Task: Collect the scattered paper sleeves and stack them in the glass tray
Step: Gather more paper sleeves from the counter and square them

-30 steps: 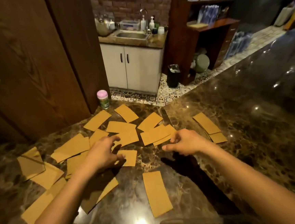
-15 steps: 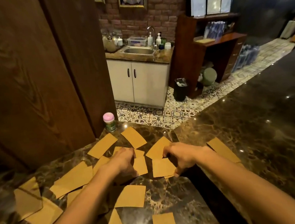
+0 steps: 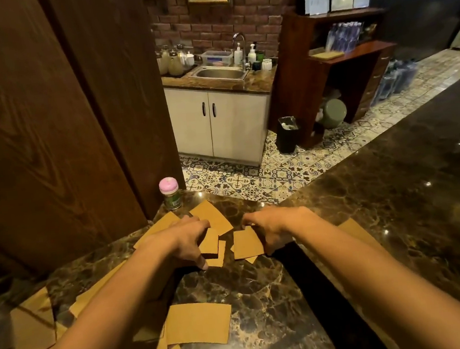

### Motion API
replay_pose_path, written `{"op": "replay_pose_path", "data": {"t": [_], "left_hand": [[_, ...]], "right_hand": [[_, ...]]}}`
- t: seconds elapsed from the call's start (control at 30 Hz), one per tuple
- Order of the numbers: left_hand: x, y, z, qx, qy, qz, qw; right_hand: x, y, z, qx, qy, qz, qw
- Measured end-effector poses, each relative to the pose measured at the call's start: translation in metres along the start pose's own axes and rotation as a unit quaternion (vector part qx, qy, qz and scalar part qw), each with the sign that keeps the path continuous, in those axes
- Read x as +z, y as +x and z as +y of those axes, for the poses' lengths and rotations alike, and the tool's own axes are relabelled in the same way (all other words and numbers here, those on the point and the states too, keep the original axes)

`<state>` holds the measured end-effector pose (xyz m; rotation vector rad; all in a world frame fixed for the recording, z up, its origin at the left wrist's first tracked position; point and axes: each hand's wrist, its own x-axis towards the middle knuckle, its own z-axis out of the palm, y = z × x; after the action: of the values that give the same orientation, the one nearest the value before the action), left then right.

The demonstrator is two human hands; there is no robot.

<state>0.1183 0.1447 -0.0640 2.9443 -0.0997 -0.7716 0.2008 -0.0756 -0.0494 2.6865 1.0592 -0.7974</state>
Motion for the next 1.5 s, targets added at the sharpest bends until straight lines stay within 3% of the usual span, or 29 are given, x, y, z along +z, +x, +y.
{"op": "replay_pose_path", "data": {"t": [0.1, 0.27, 0.33, 0.43, 0.57, 0.7, 0.83, 0.93, 1.1, 1.17, 1.2, 1.27, 1.37, 1.4, 1.5], "left_hand": [[0.006, 0.000, -0.001, -0.003, 0.040, 0.001, 0.999], [0.012, -0.006, -0.001, -0.014, -0.052, 0.020, 0.998], [0.008, -0.010, -0.011, -0.054, -0.090, 0.075, 0.992], [0.004, -0.017, -0.032, -0.172, -0.047, 0.131, 0.975], [0.005, -0.017, -0.052, -0.266, -0.076, 0.140, 0.951], [0.010, -0.005, -0.052, -0.273, -0.117, 0.130, 0.946], [0.011, -0.004, -0.048, -0.292, -0.167, 0.103, 0.936], [0.011, -0.006, -0.038, -0.282, -0.195, 0.129, 0.930], [0.003, -0.008, -0.012, -0.246, -0.310, 0.177, 0.901], [-0.006, -0.015, 0.011, -0.202, -0.332, 0.154, 0.908], [-0.009, -0.021, 0.022, -0.177, -0.366, 0.151, 0.901], [-0.010, -0.028, 0.040, -0.124, -0.489, 0.146, 0.851], [-0.003, -0.050, 0.063, -0.067, -0.679, 0.151, 0.715], [-0.003, -0.063, 0.074, -0.051, -0.712, 0.147, 0.685], [0.008, -0.091, 0.101, -0.004, -0.810, 0.096, 0.578]], "right_hand": [[0.000, 0.004, 0.003, 0.022, -0.011, -0.007, 1.000], [-0.009, 0.002, 0.013, 0.064, 0.216, -0.040, 0.973], [-0.016, 0.005, 0.009, 0.085, 0.296, -0.002, 0.951], [-0.024, 0.012, -0.015, 0.127, 0.418, 0.051, 0.898], [-0.021, 0.041, -0.062, 0.149, 0.428, 0.077, 0.888], [-0.005, 0.064, -0.085, 0.207, 0.388, 0.098, 0.893], [0.007, 0.071, -0.080, 0.194, 0.454, 0.123, 0.861], [0.010, 0.041, -0.083, 0.156, 0.609, 0.124, 0.767], [0.017, -0.002, -0.090, 0.061, 0.837, 0.057, 0.540], [0.017, -0.022, -0.089, 0.027, 0.870, 0.064, 0.489], [0.018, -0.032, -0.089, 0.018, 0.874, 0.072, 0.480], [0.021, -0.052, -0.090, 0.013, 0.870, 0.091, 0.484], [0.024, -0.076, -0.089, 0.037, 0.831, 0.144, 0.536], [0.026, -0.085, -0.089, 0.048, 0.824, 0.157, 0.543], [0.033, -0.115, -0.093, 0.054, 0.830, 0.163, 0.531]]}}
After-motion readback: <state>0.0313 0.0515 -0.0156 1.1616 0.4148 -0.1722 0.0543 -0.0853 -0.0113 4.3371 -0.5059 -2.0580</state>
